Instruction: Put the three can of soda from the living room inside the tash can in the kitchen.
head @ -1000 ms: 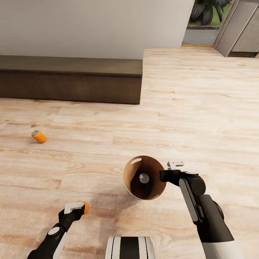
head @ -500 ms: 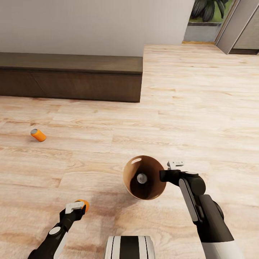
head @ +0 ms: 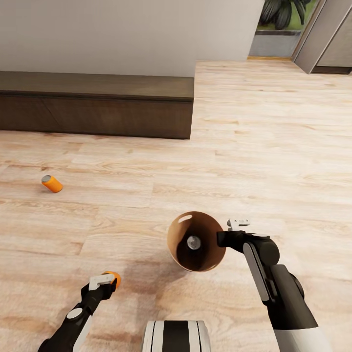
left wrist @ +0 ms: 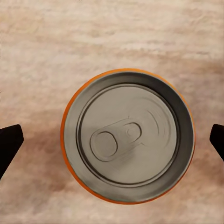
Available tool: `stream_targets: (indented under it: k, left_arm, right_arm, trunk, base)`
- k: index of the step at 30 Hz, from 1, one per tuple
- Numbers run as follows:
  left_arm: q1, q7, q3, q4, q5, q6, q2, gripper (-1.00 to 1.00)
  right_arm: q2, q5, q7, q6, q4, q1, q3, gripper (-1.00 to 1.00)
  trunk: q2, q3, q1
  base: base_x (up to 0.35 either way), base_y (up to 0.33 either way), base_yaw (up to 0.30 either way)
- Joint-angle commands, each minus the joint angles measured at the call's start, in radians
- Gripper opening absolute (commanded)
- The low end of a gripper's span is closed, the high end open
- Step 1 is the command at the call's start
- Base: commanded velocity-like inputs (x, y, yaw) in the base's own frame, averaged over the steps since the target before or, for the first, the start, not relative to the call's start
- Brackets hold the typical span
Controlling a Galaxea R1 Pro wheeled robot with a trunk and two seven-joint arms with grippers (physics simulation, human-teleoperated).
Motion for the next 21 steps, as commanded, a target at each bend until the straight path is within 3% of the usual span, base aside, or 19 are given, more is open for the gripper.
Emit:
stream_targets:
  k: [1,21]
  left_arm:
    - [0.0,0.0,0.0,0.0,0.0,0.0,0.0,1.0]
    - [0.0,0.0,0.0,0.0,0.0,-0.001,0.0,1.0]
  right_arm:
    - [0.0,-0.022,0.005,0.0,0.0,0.0,0.0,-1.0]
    - [0.001,-0.023,0.005,0.0,-0.003,0.001,0.002,-1.0]
  trunk:
    - [0.0,0.0,0.0]
    - [0.0,0.0,0.0]
  base:
    - [0.0,0.0,0.0]
    - [0.024,0.0,0.0]
